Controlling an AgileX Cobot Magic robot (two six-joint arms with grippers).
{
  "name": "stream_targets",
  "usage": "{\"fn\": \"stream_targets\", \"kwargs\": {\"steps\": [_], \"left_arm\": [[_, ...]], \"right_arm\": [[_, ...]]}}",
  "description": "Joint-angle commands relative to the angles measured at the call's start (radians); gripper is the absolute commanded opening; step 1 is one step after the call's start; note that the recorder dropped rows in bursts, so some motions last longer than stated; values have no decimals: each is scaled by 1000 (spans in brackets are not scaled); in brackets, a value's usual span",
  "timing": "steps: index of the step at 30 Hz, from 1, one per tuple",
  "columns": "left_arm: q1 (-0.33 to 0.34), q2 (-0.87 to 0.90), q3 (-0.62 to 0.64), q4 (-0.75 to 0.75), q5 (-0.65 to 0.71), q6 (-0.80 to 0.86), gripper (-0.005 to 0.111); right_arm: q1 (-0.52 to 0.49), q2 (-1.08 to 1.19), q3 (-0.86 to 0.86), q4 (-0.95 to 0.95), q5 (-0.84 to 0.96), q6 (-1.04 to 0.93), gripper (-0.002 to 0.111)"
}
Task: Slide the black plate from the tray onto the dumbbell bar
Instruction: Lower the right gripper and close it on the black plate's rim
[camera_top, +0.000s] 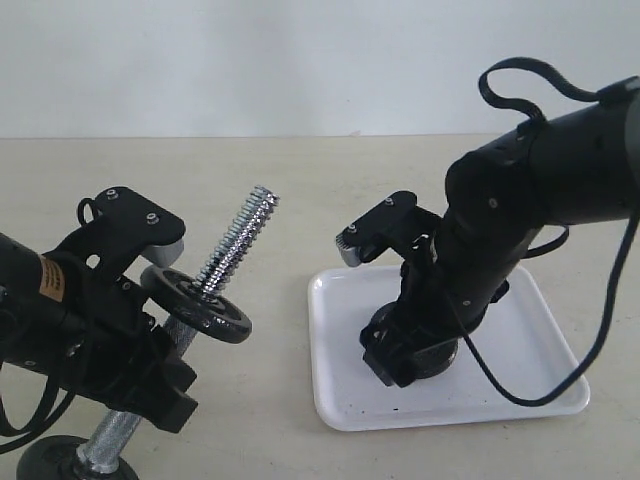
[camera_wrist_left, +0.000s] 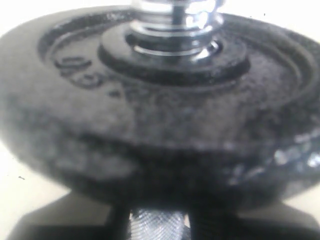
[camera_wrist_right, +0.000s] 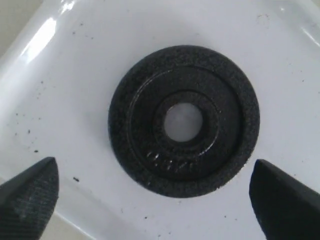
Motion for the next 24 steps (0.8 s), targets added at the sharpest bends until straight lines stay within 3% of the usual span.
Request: {"fn": "stream_targets", "kwargs": {"steps": [1,8,24], "left_arm": [[-1,-42,-43,-35,-116,-10,4],[-1,-42,-43,-35,-114,-10,4],[-1,-42,-43,-60,-105,-10,4]], "right_arm": [[-1,39,-44,-23,27,24,92],[-1,63,-52,-109,14,28,92],[-1,63,-52,-111,-77,23,92]]}}
